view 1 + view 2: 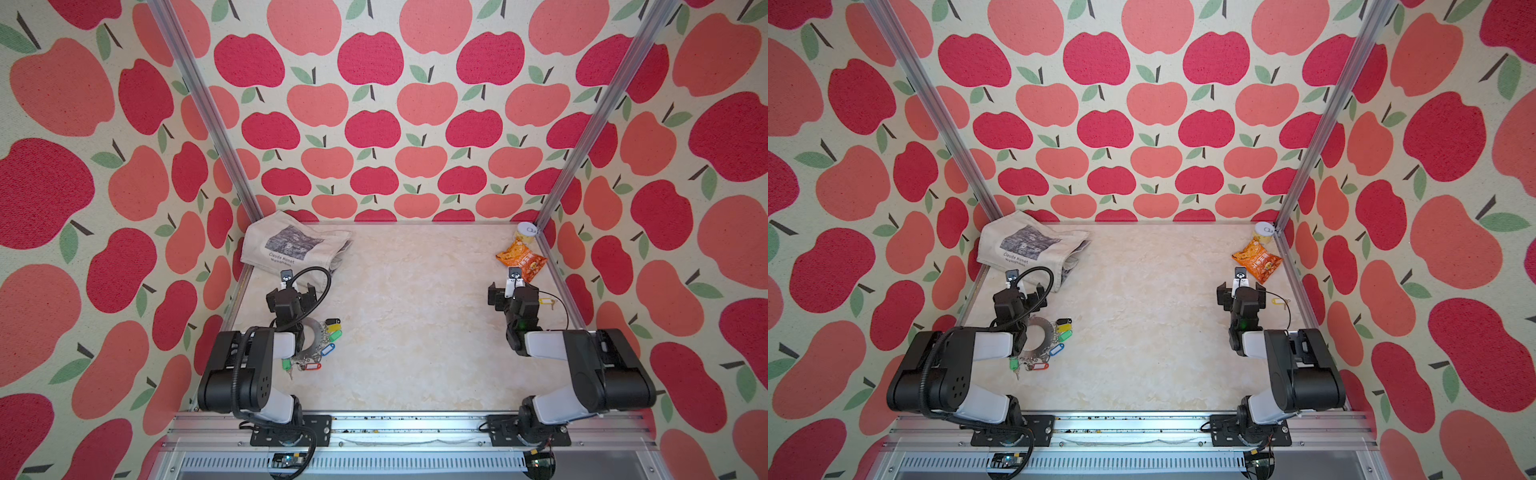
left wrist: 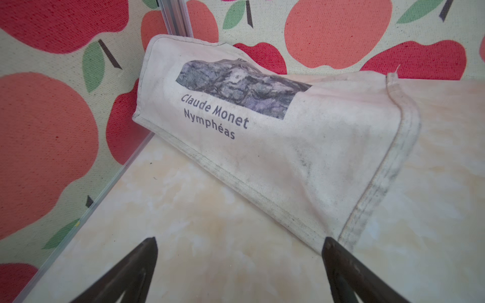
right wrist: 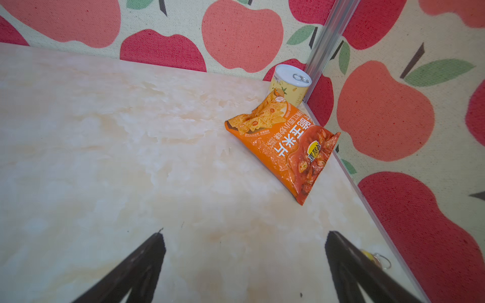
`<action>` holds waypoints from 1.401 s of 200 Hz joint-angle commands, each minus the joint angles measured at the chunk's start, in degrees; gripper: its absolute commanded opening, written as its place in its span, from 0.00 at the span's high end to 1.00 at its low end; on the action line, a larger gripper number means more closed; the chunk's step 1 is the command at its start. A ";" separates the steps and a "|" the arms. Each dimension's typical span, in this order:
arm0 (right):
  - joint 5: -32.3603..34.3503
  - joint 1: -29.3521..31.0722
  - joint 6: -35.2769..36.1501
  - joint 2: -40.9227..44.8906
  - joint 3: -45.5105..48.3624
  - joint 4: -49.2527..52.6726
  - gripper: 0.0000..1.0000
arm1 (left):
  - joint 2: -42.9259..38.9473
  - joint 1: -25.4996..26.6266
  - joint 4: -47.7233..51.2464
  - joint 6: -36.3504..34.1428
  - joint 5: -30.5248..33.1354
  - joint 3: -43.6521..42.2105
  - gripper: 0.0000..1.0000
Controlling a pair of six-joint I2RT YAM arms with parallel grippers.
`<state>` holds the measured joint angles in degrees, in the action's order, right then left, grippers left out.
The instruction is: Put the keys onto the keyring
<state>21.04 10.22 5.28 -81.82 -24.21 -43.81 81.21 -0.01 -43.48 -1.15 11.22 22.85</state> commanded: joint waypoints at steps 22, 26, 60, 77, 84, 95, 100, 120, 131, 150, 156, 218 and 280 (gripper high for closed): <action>0.49 3.21 -3.90 13.49 -10.07 31.31 0.01 | -15.67 5.42 34.42 3.70 4.60 11.21 0.01; -0.32 3.43 -4.30 14.07 -11.01 33.67 0.01 | -16.63 6.00 38.15 5.10 4.67 12.25 0.01; -2.96 5.64 -7.25 15.74 -17.68 51.67 0.01 | -21.91 10.84 63.33 22.17 2.04 18.71 0.01; -5.66 6.81 -9.32 16.87 -19.30 56.63 0.01 | -22.38 13.75 69.53 28.57 0.24 18.31 0.01; -6.11 7.58 -9.62 17.25 -19.64 57.88 0.01 | -21.87 14.45 71.29 31.28 -1.06 18.21 0.01; -6.01 8.82 -10.06 17.72 -20.32 59.59 0.01 | -20.45 15.36 74.16 34.35 -2.47 18.53 0.01; -5.92 9.36 -10.11 17.90 -20.54 60.21 0.01 | -19.68 16.00 75.16 35.34 -2.44 18.63 0.01; -5.44 11.25 -10.06 18.10 -21.08 61.34 0.01 | -16.81 18.14 77.07 36.59 -0.64 19.24 0.01; -5.37 12.04 -9.72 18.10 -21.23 61.67 0.01 | -15.41 18.19 76.82 36.41 -0.68 19.25 0.01; -5.35 12.72 -9.74 18.06 -21.35 61.98 0.01 | -12.38 18.03 76.39 36.46 -1.25 19.43 0.01; -5.46 12.87 -9.75 18.06 -21.49 62.05 0.01 | -11.36 17.84 76.31 36.63 -1.65 19.42 0.01; -4.85 13.14 -9.15 21.11 -21.00 63.67 0.01 | -5.39 14.85 73.52 39.62 -7.84 16.88 0.01; -7.58 13.24 -9.60 23.90 -21.64 62.71 0.01 | 1.02 13.42 69.33 38.02 -13.57 16.99 0.00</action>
<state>14.63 23.00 -3.31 -59.09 -43.94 18.15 79.50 13.08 26.89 37.39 0.89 38.72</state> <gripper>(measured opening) 0.988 0.993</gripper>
